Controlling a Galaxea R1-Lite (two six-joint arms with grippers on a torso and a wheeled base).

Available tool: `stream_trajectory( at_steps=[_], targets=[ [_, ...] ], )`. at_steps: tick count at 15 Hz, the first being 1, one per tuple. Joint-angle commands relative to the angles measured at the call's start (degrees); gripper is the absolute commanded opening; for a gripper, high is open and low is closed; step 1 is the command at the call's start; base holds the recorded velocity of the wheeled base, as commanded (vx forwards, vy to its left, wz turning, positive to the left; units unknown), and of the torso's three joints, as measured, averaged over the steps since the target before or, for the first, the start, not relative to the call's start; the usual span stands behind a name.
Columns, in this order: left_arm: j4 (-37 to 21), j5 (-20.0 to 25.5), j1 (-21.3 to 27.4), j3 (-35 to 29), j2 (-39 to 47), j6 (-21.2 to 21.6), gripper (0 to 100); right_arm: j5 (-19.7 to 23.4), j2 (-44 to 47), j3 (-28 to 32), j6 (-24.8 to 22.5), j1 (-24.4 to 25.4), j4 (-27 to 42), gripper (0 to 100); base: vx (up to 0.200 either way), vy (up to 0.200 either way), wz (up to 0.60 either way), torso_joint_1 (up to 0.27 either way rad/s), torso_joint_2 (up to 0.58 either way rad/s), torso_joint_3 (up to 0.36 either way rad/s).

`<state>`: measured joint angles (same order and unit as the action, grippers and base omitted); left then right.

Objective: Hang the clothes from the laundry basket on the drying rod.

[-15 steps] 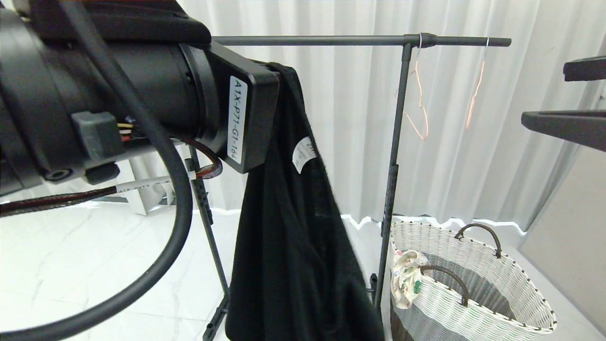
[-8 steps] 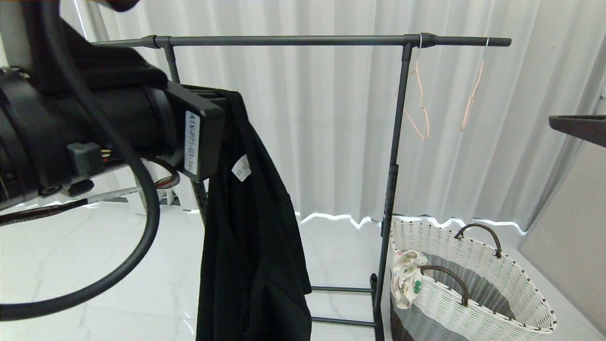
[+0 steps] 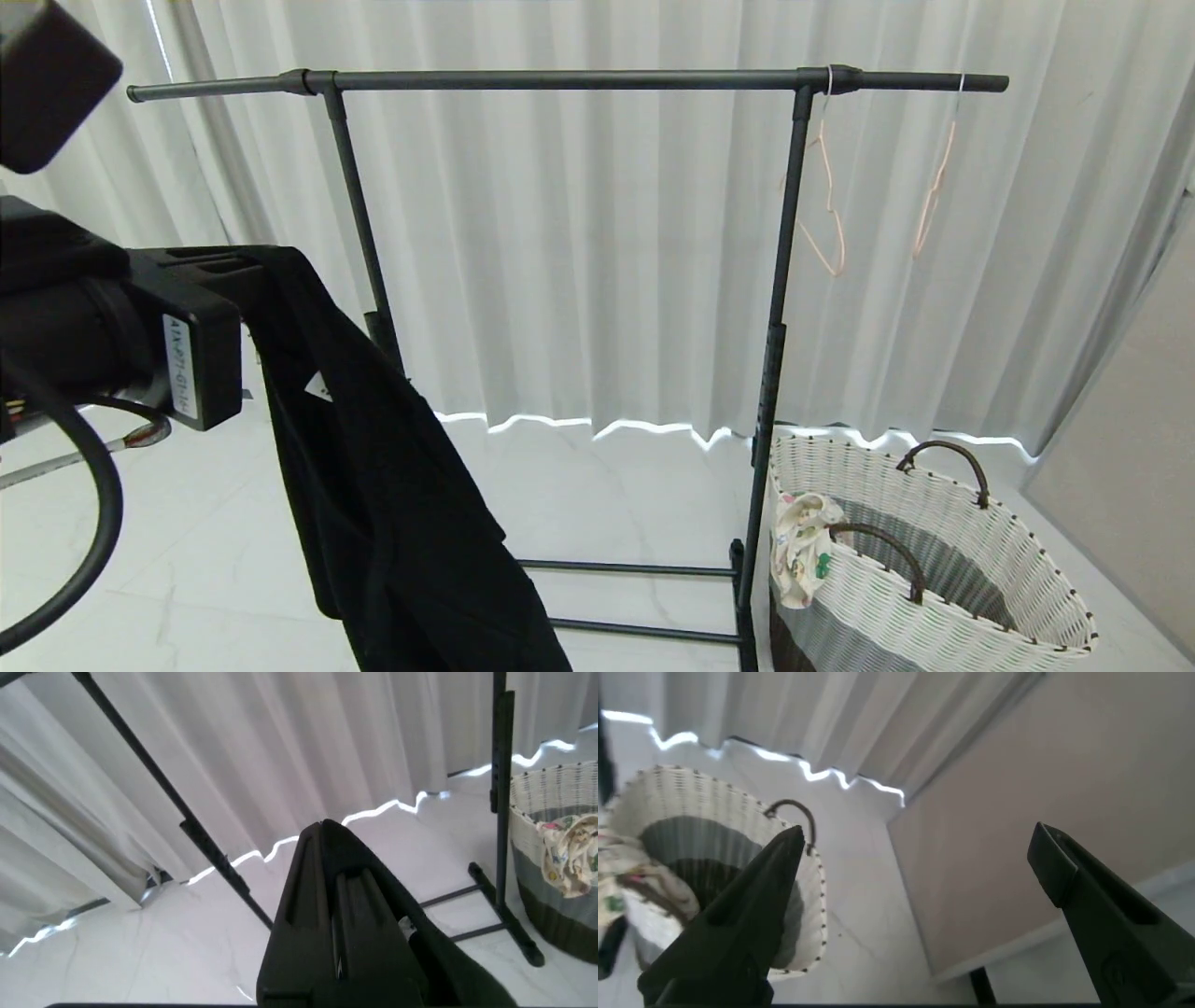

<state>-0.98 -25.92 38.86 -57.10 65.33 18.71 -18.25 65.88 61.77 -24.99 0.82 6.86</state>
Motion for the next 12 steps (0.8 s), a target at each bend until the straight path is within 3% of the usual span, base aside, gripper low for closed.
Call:
stream_trajectory(
  at_steps=[1, 8, 12],
  targets=[
    [0.01, -0.10, -0.19, 0.94, -1.43, -0.08, 0, -0.03, -0.66, -3.23, -0.15, -2.05, -2.03, 100, 0.000, 0.000, 0.00, 0.000, 0.00, 0.000],
    [2.03, -0.10, -0.28, 0.94, -1.61, 2.03, 0, 0.23, -3.04, -7.37, -1.64, -2.05, -5.54, 100, 0.000, 0.000, 0.00, 0.000, 0.00, 0.000],
    [2.21, -0.10, -0.19, 0.67, -1.52, 2.03, 0, 0.32, -3.04, -7.28, -1.64, -1.96, -5.98, 100, 0.000, 0.000, 0.00, 0.089, -0.28, -0.188]
  ],
)
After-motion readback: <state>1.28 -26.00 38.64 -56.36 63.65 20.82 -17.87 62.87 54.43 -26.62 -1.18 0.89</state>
